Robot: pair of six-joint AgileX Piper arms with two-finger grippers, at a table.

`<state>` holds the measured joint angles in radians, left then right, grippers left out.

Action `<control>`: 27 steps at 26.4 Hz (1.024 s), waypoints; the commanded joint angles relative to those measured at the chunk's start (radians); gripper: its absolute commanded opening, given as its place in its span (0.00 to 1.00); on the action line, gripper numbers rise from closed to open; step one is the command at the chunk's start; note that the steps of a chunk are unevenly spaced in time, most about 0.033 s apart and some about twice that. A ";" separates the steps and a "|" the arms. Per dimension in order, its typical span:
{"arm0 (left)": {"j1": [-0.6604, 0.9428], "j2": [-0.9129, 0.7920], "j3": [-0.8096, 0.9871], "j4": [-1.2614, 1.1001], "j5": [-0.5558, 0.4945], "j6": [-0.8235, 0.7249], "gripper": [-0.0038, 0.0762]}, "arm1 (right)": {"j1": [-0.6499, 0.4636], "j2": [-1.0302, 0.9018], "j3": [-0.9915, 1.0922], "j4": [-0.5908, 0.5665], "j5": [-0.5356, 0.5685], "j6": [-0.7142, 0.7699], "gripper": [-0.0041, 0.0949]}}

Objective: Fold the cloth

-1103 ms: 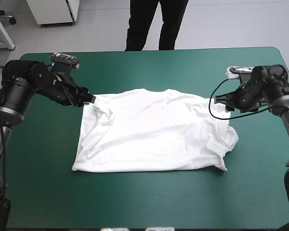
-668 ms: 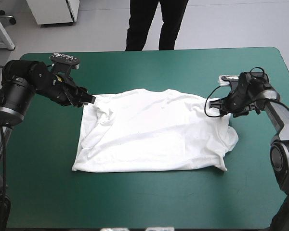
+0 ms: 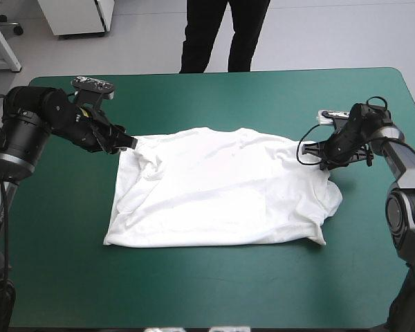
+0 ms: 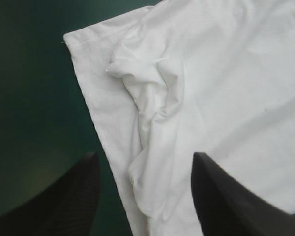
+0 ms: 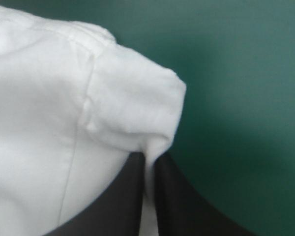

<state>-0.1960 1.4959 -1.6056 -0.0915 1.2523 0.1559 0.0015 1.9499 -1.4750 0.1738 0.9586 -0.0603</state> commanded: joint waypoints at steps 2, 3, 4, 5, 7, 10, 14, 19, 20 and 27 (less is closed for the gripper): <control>-0.002 -0.040 -0.031 -0.018 0.028 -0.011 0.55 | 0.000 -0.040 -0.008 0.007 0.042 0.028 0.03; -0.002 -0.040 -0.031 -0.018 0.028 -0.011 0.55 | 0.000 -0.060 -0.018 -0.013 0.042 0.041 0.03; -0.002 -0.040 -0.031 -0.018 0.030 -0.011 0.55 | 0.000 -0.077 -0.031 -0.021 0.049 0.045 0.03; -0.002 -0.040 -0.031 -0.018 0.030 -0.011 0.55 | 0.000 -0.103 -0.060 -0.019 0.061 0.045 0.03; -0.002 -0.040 -0.031 -0.018 0.030 -0.013 0.55 | 0.000 -0.133 -0.097 0.017 0.072 0.047 0.03; -0.002 -0.040 -0.031 -0.013 0.024 -0.013 0.55 | 0.033 -0.164 -0.163 0.105 0.100 0.030 0.03; -0.002 -0.040 -0.031 -0.013 0.026 -0.013 0.55 | 0.106 -0.164 -0.190 0.137 0.107 0.021 0.03; -0.002 -0.040 -0.031 -0.028 0.026 -0.013 0.55 | 0.235 -0.147 -0.190 0.148 0.092 0.014 0.03; -0.002 -0.040 -0.031 -0.031 0.026 -0.013 0.55 | 0.267 -0.138 -0.190 0.148 0.080 0.014 0.03; -0.002 -0.040 -0.031 -0.037 0.028 -0.014 0.55 | 0.375 -0.064 -0.190 0.148 0.030 0.026 0.03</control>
<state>-0.1960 1.4959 -1.6056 -0.1079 1.2523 0.1550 0.3557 1.9114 -1.6339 0.3040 1.0256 -0.0342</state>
